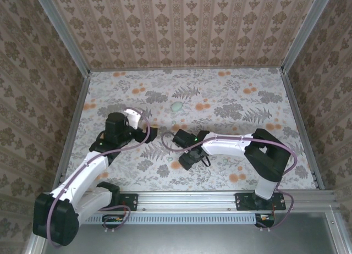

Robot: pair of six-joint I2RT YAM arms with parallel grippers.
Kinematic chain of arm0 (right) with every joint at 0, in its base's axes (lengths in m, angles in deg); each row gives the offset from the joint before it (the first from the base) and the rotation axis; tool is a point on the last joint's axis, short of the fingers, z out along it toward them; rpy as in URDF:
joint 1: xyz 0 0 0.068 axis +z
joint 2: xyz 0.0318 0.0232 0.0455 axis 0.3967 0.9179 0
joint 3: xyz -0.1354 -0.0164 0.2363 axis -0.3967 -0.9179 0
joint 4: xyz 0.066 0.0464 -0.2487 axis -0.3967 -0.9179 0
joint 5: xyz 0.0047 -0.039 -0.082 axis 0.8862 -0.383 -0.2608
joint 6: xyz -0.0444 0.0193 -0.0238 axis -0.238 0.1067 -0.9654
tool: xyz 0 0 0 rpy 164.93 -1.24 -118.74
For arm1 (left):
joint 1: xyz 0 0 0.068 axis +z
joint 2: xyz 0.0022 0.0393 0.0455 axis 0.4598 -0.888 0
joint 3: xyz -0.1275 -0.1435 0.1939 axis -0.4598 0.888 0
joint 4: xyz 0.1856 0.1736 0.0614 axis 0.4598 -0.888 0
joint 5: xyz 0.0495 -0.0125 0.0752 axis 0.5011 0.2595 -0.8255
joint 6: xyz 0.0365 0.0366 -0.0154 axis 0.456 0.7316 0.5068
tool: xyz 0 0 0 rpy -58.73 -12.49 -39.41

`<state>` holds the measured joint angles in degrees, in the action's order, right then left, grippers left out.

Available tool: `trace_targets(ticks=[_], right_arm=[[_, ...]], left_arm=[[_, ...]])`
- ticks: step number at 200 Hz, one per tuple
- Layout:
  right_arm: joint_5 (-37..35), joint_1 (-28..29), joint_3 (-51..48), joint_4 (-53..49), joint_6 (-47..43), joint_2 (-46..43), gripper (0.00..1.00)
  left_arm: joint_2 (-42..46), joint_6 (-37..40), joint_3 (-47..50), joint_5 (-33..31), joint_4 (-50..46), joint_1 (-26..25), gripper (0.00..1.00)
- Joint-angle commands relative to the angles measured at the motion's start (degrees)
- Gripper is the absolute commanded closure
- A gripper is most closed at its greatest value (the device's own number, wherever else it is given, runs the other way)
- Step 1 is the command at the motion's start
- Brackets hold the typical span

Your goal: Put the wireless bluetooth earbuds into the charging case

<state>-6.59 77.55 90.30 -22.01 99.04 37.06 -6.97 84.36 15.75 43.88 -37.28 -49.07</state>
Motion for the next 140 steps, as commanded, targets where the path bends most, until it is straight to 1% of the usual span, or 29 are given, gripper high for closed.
trace_targets(ticks=[1,13,27,40,56,66,79,82,95,123,140], right_arm=[[1.32,0.32,0.88,-1.72,1.40,-0.36,0.33],[1.28,0.28,1.01,-2.11,2.16,-1.34,0.39],[1.47,0.02,1.40,-3.03,3.20,-2.68,0.43],[2.02,-0.50,2.37,-4.72,4.39,-4.22,0.45],[3.48,-1.31,4.05,-7.44,6.17,-6.30,0.46],[4.46,-1.89,5.23,-9.36,7.09,-8.11,0.46],[6.01,-2.79,7.03,-11.98,8.19,-10.38,0.47],[6.30,-2.95,7.50,-12.65,8.41,-10.97,0.47],[7.85,-3.94,9.26,-15.19,9.21,-13.26,0.47],[11.64,-6.13,12.13,-18.63,11.06,-18.58,0.47],[13.99,-7.33,13.36,-19.81,12.25,-21.30,0.48]], left_arm=[[1.89,0.34,1.36,-0.08,2.83,-0.29,0.06],[2.81,0.65,2.31,0.39,4.57,-0.28,0.07],[4.08,1.28,3.45,1.42,6.77,-0.28,0.09],[5.27,2.06,4.16,2.84,8.53,-0.37,0.11],[6.81,4.21,5.20,6.11,11.21,-0.94,0.14],[8.00,6.61,6.43,8.68,14.11,-2.15,0.15],[9.83,9.04,8.50,9.64,18.25,-4.03,0.15],[10.19,9.77,8.92,9.72,19.01,-5.81,0.15],[11.39,12.78,9.88,9.17,20.67,-9.24,0.14],[11.01,20.11,8.19,6.55,18.40,-17.40,0.12],[9.55,22.43,7.16,5.05,18.32,-21.40,0.11]])
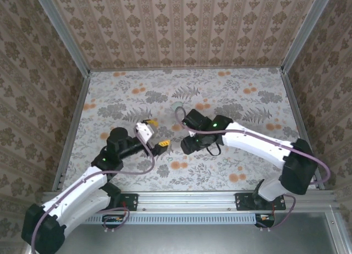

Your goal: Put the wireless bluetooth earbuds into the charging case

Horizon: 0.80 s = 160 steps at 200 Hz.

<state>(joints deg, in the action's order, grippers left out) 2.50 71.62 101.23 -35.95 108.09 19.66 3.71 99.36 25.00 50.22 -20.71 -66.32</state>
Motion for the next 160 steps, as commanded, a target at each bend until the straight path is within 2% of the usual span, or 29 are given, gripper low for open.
trace_targets(ticks=[1,59,81,111,129,160], right_arm=[[5.05,-1.45,2.52,-5.87,3.25,-4.43,0.47],[10.15,-2.19,5.12,-7.49,4.42,-9.25,0.47],[12.02,-2.55,4.89,-6.02,5.81,-9.90,0.47],[14.67,-2.98,4.37,-3.80,7.37,-10.55,0.47],[15.32,-3.50,3.85,-2.63,8.19,-11.17,0.47],[15.67,-4.64,3.66,-2.09,8.73,-11.53,0.46]], left_arm=[[-1.21,7.56,-2.14,-1.32,1.77,-4.32,0.11],[-12.09,7.56,-7.87,0.28,8.60,-13.33,0.12],[-16.00,5.07,-9.38,0.44,15.03,-14.90,0.13],[-18.58,3.97,-11.40,1.69,17.25,-15.44,0.17],[-19.20,4.26,-12.03,2.16,16.85,-15.45,0.22],[-19.80,4.33,-12.95,2.94,15.92,-15.32,0.37]])
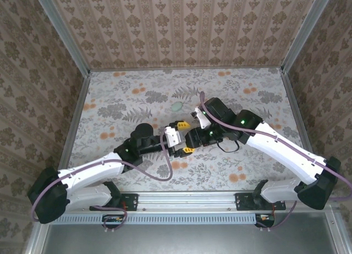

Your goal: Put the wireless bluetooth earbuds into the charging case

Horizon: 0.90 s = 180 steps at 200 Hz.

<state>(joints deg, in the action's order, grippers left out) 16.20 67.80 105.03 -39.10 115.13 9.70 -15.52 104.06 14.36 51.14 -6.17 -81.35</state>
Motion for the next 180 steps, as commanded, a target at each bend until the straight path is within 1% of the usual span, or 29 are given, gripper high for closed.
trace_targets(ticks=[1,22,54,64,72,82,112,140,159,170,180], right_arm=[[1.97,-0.87,-0.19,1.09,1.70,-1.57,0.46],[2.32,-1.36,-0.45,2.13,2.28,-1.76,0.46],[3.34,-1.84,-0.41,2.97,2.34,-1.16,0.46],[3.62,-2.12,-0.41,3.13,2.31,-0.89,0.43],[3.60,-2.32,-0.41,3.32,2.24,-0.90,0.36],[3.29,-2.76,-0.26,3.57,2.58,-1.21,0.28],[1.95,-5.10,-0.69,6.10,5.00,-5.26,0.17],[1.12,-8.95,-4.39,11.88,11.78,-11.40,0.16],[-0.84,-10.53,-9.32,18.98,18.54,-16.33,0.16],[-1.99,-10.67,-12.79,25.43,22.73,-18.85,0.16],[-1.49,-10.67,-14.99,29.86,25.80,-20.06,0.16]], left_arm=[[-0.66,-0.37,-2.33,2.03,1.36,-0.31,0.37],[-1.12,0.16,-2.89,1.90,-0.30,-0.33,0.48],[-1.27,-0.38,-3.45,2.03,-0.08,-0.14,0.64],[-1.28,-0.93,-3.74,2.08,-0.07,0.05,0.68],[-1.41,-1.67,-3.85,2.08,0.20,0.22,0.71],[-1.29,-2.93,-3.85,2.03,0.76,0.67,0.73],[-0.51,-8.91,-1.98,2.55,5.15,3.73,0.74],[0.84,-15.35,-0.59,3.04,9.77,6.63,0.74],[2.28,-17.96,-1.92,0.25,7.68,6.87,0.76],[2.58,-19.44,-2.75,-0.12,7.79,6.78,0.77],[2.63,-20.50,-3.52,-0.93,8.57,6.56,0.77]])
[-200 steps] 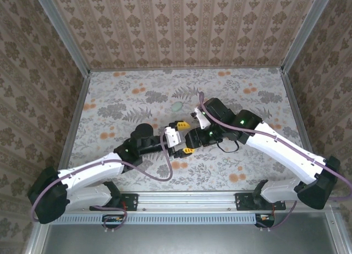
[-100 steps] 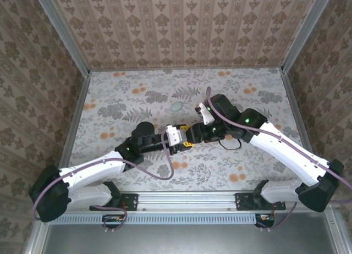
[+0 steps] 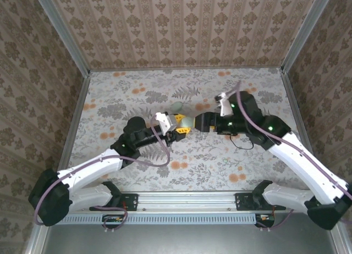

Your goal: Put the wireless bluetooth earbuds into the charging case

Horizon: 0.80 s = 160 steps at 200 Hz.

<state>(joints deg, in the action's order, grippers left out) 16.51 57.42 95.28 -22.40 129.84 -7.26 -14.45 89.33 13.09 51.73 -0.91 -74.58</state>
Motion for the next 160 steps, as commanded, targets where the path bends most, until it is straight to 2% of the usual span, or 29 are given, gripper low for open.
trace_targets(ticks=[1,17,50,70,102,160], right_arm=[[-1.70,-0.29,-5.42,13.65,11.35,-3.17,0.16],[1.33,-0.29,-5.25,17.03,13.80,-2.65,0.16],[7.36,0.06,-1.47,16.56,14.23,1.12,0.16],[7.23,0.06,-3.17,18.01,15.76,0.68,0.16],[6.30,0.06,-5.87,22.30,17.78,-1.42,0.17],[9.76,0.19,-9.88,29.40,22.25,-2.28,0.36]], left_arm=[[1.58,-5.89,-2.29,-1.62,3.37,-0.24,0.77],[0.65,-7.25,-2.93,-2.55,7.05,-1.03,0.77],[-1.13,-10.09,-5.44,-0.35,9.15,-1.47,0.76],[-1.30,-12.09,-4.70,-0.93,14.44,-2.00,0.75],[-2.45,-13.36,-5.85,0.74,15.83,-2.27,0.75],[-5.93,-16.26,-5.40,1.31,21.71,-2.50,0.74]])
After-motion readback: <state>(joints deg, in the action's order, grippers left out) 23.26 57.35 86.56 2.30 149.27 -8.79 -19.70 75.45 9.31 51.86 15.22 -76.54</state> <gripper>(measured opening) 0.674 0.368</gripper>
